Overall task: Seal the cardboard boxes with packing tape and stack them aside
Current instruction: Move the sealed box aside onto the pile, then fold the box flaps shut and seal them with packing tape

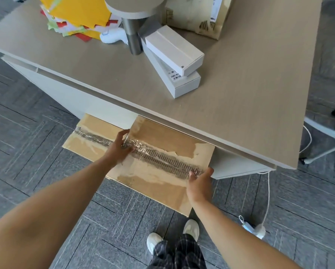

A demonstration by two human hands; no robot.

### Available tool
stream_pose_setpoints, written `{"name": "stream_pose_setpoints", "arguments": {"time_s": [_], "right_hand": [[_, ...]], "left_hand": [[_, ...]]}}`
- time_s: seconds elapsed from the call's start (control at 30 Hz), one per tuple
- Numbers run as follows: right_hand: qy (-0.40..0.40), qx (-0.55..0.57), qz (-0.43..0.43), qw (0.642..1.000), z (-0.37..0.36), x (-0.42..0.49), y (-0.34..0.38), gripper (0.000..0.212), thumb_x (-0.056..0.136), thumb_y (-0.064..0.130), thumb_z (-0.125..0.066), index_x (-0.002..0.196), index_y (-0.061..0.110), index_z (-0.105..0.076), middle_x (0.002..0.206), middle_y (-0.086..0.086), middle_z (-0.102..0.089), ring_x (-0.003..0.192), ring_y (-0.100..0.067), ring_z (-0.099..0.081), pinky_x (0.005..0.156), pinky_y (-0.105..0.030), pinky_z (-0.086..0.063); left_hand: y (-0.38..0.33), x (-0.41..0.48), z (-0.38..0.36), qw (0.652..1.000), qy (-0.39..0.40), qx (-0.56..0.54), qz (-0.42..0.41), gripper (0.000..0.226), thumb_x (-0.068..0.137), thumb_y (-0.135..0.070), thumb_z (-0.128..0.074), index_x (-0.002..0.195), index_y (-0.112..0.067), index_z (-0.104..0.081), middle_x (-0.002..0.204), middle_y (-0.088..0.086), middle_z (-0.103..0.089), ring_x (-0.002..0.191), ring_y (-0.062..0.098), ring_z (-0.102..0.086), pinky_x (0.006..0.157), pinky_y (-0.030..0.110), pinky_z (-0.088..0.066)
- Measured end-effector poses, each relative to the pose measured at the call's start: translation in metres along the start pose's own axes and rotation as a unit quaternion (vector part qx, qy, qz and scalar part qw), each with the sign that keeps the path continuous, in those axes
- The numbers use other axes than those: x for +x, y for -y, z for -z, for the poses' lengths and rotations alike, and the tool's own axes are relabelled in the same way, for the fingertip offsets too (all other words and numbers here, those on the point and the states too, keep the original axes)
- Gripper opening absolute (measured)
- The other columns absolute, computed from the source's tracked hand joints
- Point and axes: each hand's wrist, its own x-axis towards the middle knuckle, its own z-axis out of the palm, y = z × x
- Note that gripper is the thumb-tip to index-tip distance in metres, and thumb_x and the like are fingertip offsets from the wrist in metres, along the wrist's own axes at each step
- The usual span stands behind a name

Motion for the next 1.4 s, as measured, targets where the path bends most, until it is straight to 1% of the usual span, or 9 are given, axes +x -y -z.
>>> {"name": "stream_pose_setpoints", "arguments": {"time_s": [0.17, 0.27, 0.33, 0.43, 0.53, 0.6, 0.7, 0.87, 1.4], "right_hand": [[0.063, -0.066, -0.027, 0.995, 0.01, 0.005, 0.016, 0.048, 0.098, 0.021, -0.053, 0.133, 0.004, -0.024, 0.139, -0.02, -0.045, 0.116, -0.039, -0.056, 0.088, -0.043, -0.052], [0.147, -0.125, -0.047, 0.98, 0.033, 0.009, 0.03, 0.07, 0.091, 0.021, -0.066, 0.141, 0.002, -0.021, 0.142, -0.017, -0.046, 0.125, -0.035, -0.052, 0.09, -0.036, -0.048], [0.202, -0.18, -0.033, 0.962, 0.052, 0.005, 0.038, 0.072, 0.083, 0.025, -0.073, 0.14, 0.004, -0.034, 0.138, -0.011, -0.052, 0.125, -0.03, -0.054, 0.088, -0.03, -0.049], [0.243, -0.26, 0.024, 0.934, 0.08, -0.007, 0.051, 0.062, 0.079, 0.038, -0.07, 0.131, 0.01, -0.051, 0.132, -0.005, -0.059, 0.114, -0.023, -0.06, 0.082, -0.026, -0.049], [0.279, -0.326, 0.068, 0.901, 0.128, -0.027, 0.077, 0.051, 0.095, 0.032, -0.057, 0.138, 0.006, -0.046, 0.137, -0.014, -0.054, 0.108, -0.023, -0.057, 0.088, -0.034, -0.048], [0.275, -0.334, 0.088, 0.897, 0.161, -0.033, 0.091, 0.046, 0.1, 0.026, -0.052, 0.14, 0.005, -0.044, 0.138, -0.016, -0.052, 0.114, -0.027, -0.056, 0.088, -0.036, -0.049], [0.254, -0.341, 0.089, 0.901, 0.206, -0.025, 0.108, 0.054, 0.095, 0.033, -0.06, 0.14, 0.008, -0.045, 0.132, -0.014, -0.057, 0.113, -0.029, -0.061, 0.059, -0.032, -0.05], [0.248, -0.366, 0.114, 0.89, 0.287, -0.002, 0.143, 0.06, 0.094, 0.037, -0.061, 0.145, 0.014, -0.04, 0.141, -0.01, -0.049, 0.102, -0.024, -0.06, 0.078, -0.037, -0.054], [0.173, -0.37, 0.413, 0.814, 0.509, 0.111, 0.307, 0.046, 0.095, 0.043, -0.056, 0.136, 0.023, -0.049, 0.133, -0.004, -0.053, 0.113, -0.023, -0.056, 0.089, -0.031, -0.043]], "left_hand": [[-0.029, -0.011, -0.001, 0.991, -0.002, 0.13, 0.044, 0.074, 0.099, -0.014, -0.058, 0.155, -0.03, -0.013, 0.136, 0.026, -0.054, 0.077, 0.028, -0.062, 0.051, 0.033, -0.049], [-0.045, -0.024, -0.004, 0.97, 0.031, 0.232, 0.072, 0.083, 0.098, -0.017, -0.056, 0.159, -0.027, 0.0, 0.134, 0.023, -0.056, 0.095, 0.032, -0.061, 0.069, 0.034, -0.054], [-0.066, -0.033, -0.005, 0.958, 0.081, 0.265, 0.07, 0.079, 0.095, -0.015, -0.061, 0.158, -0.019, -0.014, 0.135, 0.02, -0.055, 0.105, 0.03, -0.06, 0.075, 0.027, -0.055], [-0.118, -0.057, -0.009, 0.925, 0.177, 0.327, 0.082, 0.055, 0.099, -0.016, -0.058, 0.149, -0.007, -0.038, 0.139, 0.017, -0.053, 0.106, 0.026, -0.06, 0.044, 0.007, -0.041], [-0.183, -0.086, -0.012, 0.895, 0.211, 0.387, 0.061, 0.054, 0.102, -0.036, -0.053, 0.148, -0.008, -0.041, 0.145, 0.012, -0.05, 0.106, 0.029, -0.064, 0.042, 0.021, -0.046], [-0.222, -0.097, -0.017, 0.897, 0.217, 0.382, 0.04, 0.056, 0.102, -0.041, -0.051, 0.147, -0.01, -0.041, 0.139, 0.011, -0.057, 0.108, 0.034, -0.067, 0.062, 0.032, -0.055], [-0.283, -0.116, -0.025, 0.905, 0.221, 0.363, 0.009, 0.053, 0.102, -0.042, -0.05, 0.143, -0.01, -0.042, 0.129, 0.01, -0.064, 0.105, 0.035, -0.069, 0.089, 0.045, -0.055], [-0.37, -0.141, -0.04, 0.91, 0.202, 0.36, -0.048, 0.053, 0.1, -0.047, -0.051, 0.143, -0.017, -0.045, 0.13, 0.005, -0.063, 0.106, 0.031, -0.069, 0.096, 0.048, -0.053], [-0.608, -0.125, -0.041, 0.94, 0.042, 0.305, -0.145, 0.045, 0.1, -0.047, -0.049, 0.14, -0.026, -0.047, 0.122, -0.003, -0.059, 0.1, 0.02, -0.068, 0.074, 0.03, -0.056]]}}
